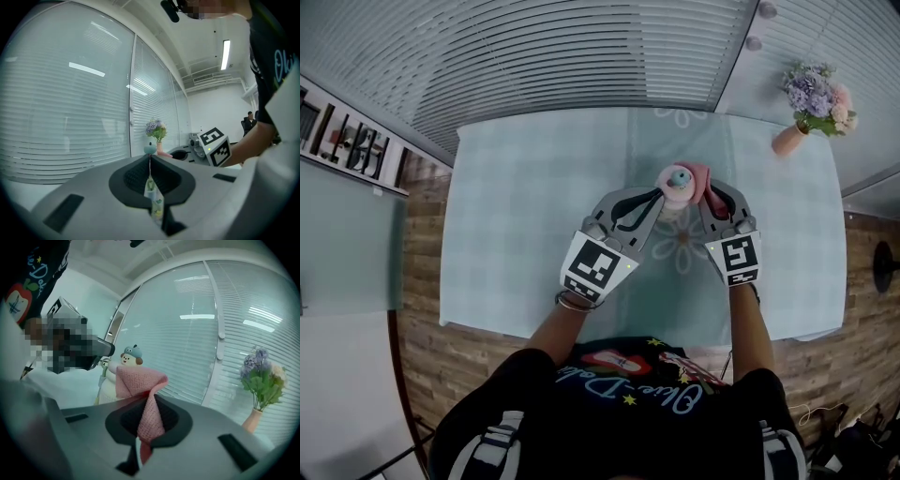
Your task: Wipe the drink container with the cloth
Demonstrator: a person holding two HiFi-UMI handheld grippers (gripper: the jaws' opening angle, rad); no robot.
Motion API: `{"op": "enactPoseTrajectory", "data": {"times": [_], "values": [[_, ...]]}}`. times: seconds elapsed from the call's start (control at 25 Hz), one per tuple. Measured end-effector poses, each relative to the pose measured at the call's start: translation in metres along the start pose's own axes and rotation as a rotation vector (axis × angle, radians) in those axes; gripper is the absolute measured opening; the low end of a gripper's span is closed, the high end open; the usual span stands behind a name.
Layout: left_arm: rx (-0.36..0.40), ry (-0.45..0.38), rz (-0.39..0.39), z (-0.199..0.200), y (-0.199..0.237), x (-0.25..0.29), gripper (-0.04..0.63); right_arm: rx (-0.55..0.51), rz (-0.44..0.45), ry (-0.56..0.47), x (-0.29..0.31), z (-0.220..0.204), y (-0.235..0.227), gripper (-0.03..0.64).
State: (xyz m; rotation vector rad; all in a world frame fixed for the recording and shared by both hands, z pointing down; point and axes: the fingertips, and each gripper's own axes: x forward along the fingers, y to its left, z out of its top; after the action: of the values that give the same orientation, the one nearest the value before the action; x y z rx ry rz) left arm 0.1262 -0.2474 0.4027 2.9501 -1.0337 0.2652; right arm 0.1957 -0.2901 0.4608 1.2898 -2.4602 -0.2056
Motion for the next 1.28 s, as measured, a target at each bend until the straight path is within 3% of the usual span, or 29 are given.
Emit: {"op": "enactPoseTrajectory", "data": {"times": [1.04, 1.28], "values": [[-0.011, 0.01, 0.008, -0.003, -0.003, 0.004, 0.005, 0.071, 0.035, 0.235, 0.017, -0.079, 0.023, 0.011], [-0.017, 0.006, 0.02, -0.002, -0.002, 0.002, 0.005, 0.085, -0.08, 0.272, 0.004, -0.08, 0.003, 0.012]]}}
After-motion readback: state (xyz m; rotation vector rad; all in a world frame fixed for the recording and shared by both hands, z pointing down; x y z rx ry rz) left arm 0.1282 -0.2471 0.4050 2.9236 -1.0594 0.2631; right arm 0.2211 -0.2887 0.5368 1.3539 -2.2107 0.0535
